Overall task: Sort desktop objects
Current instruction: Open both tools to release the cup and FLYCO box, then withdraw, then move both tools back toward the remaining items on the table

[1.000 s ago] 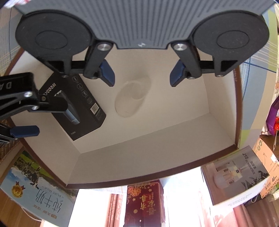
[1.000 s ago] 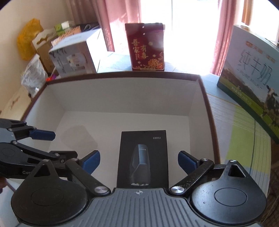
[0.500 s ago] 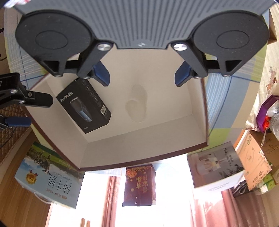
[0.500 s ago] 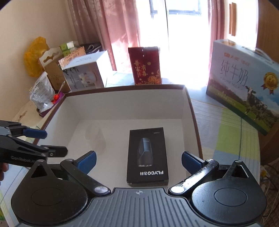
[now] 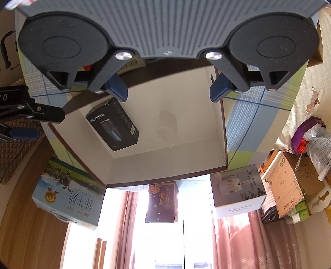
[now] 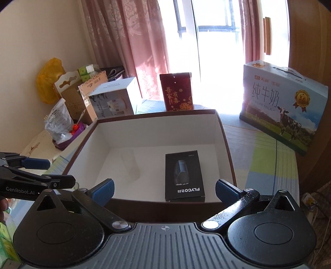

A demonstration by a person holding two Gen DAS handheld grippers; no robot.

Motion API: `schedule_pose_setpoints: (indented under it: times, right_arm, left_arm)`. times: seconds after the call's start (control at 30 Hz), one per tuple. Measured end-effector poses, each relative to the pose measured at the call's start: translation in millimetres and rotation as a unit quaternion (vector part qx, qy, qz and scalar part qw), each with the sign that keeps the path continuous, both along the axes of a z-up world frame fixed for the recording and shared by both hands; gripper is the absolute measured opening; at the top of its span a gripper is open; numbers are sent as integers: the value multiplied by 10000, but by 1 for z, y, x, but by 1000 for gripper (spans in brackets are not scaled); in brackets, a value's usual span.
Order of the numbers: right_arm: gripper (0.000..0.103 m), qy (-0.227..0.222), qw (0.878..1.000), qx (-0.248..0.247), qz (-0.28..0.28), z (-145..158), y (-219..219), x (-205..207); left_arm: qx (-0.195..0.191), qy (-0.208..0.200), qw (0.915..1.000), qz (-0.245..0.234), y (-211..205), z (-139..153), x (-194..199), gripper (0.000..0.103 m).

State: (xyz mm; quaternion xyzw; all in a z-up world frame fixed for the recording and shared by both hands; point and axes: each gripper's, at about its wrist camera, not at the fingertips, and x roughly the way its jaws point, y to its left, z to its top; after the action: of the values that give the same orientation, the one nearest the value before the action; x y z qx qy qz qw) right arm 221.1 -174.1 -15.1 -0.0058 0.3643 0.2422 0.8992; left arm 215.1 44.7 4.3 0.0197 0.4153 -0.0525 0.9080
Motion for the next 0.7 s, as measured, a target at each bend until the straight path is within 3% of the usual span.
schedule_pose_setpoints:
  times: [0.7]
  right_arm:
    - [101,-131,9998,-40,115,13,-25,-92]
  left_arm:
    - [-23,-260,9990,357,-19,17,-110,86]
